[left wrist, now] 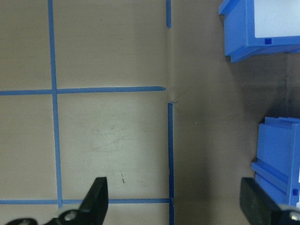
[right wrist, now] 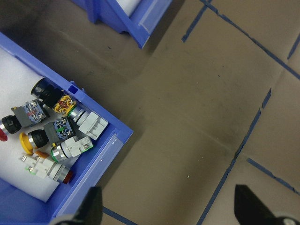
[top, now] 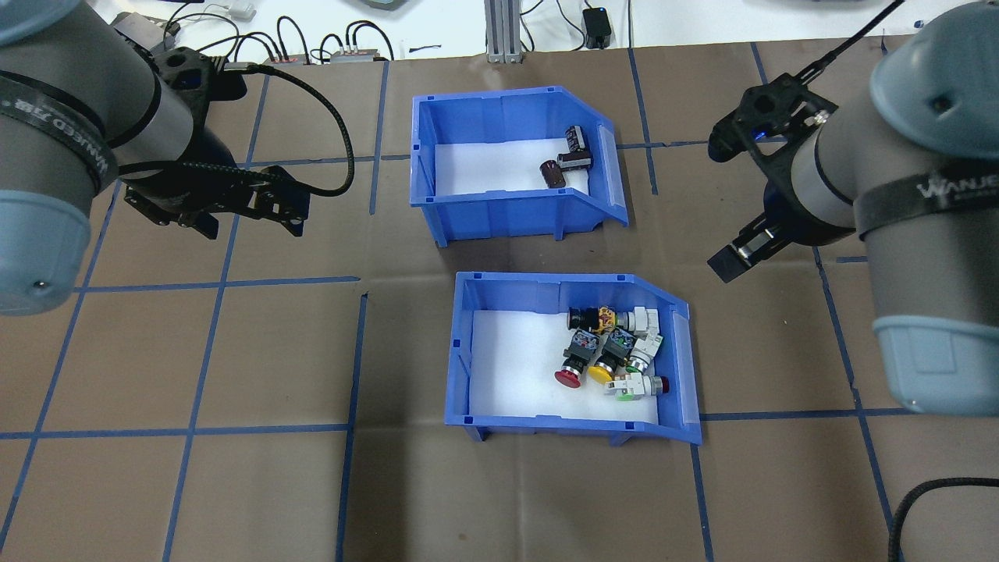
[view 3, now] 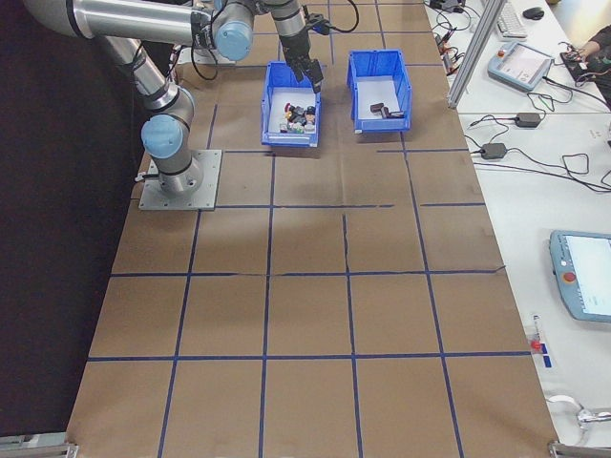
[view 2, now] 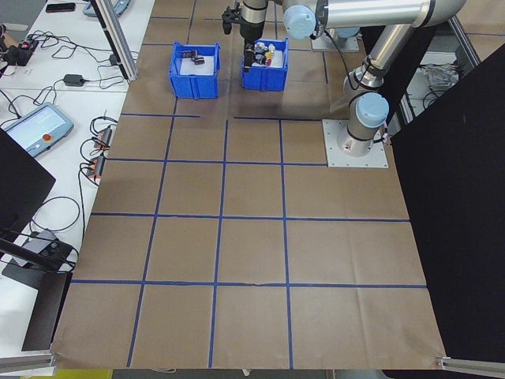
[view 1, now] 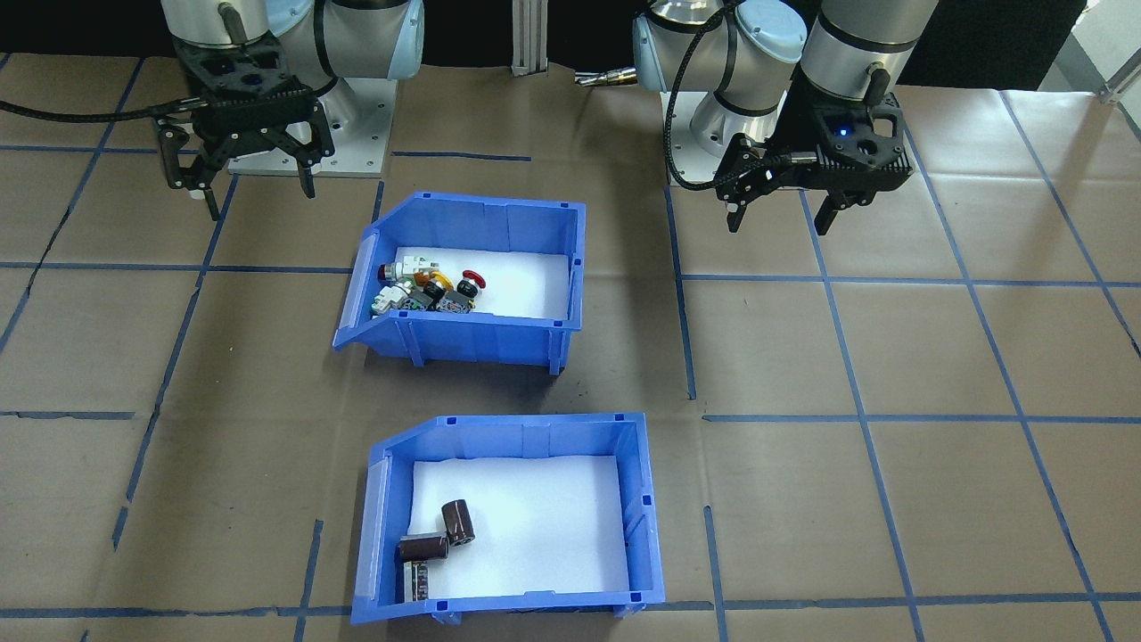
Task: Place battery box in front
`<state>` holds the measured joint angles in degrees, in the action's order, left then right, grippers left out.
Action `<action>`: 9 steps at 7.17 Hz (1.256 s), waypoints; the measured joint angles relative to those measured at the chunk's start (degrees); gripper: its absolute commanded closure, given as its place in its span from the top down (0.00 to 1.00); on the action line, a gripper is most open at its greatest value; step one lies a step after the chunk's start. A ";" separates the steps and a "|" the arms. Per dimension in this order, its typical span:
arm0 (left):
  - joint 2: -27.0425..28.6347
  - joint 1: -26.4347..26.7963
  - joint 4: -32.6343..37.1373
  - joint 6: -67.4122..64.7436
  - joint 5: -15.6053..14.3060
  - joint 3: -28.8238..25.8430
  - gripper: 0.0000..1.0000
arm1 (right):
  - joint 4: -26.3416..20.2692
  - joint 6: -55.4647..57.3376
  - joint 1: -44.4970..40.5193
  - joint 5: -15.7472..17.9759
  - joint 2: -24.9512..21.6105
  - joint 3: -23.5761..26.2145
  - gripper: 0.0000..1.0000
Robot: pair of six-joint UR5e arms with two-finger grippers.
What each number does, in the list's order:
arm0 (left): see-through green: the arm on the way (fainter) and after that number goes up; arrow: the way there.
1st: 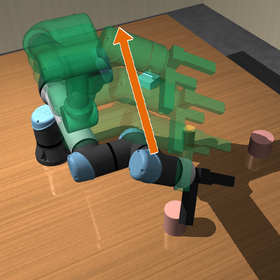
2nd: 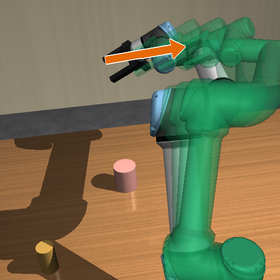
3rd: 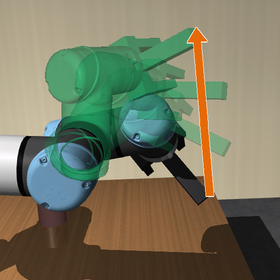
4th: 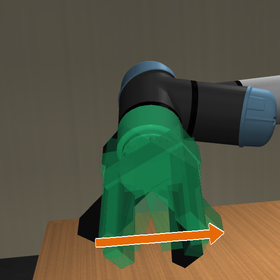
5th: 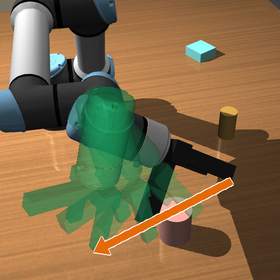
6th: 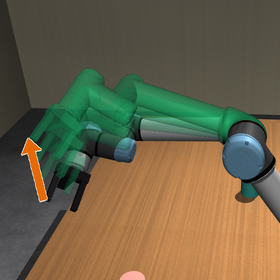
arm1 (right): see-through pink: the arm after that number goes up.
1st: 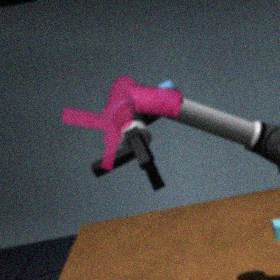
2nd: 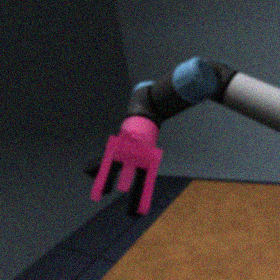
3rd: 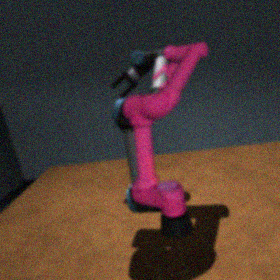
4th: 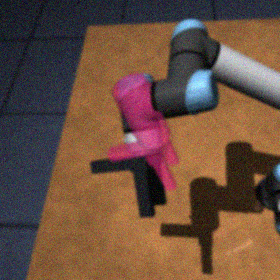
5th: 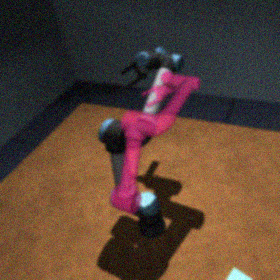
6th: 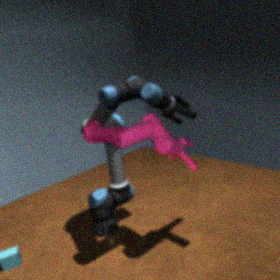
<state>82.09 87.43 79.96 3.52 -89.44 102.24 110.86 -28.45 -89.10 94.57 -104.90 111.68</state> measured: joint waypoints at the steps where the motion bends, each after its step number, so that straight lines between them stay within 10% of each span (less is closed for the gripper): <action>1: 0.00 -0.01 0.49 0.00 -0.02 0.07 1.00 | -3.41 8.90 0.73 -0.03 1.84 -2.83 1.00; 5: 0.01 0.01 0.80 0.00 -0.15 -0.26 1.00 | -18.93 33.99 0.52 -2.42 12.80 -17.54 1.00; 9: 1.01 -0.06 1.26 0.00 -0.63 -0.84 1.00 | -19.61 36.59 0.33 -3.84 14.42 -19.24 1.00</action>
<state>83.10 87.37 81.21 3.52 -90.07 101.40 91.25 8.15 -88.77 90.73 -90.48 92.44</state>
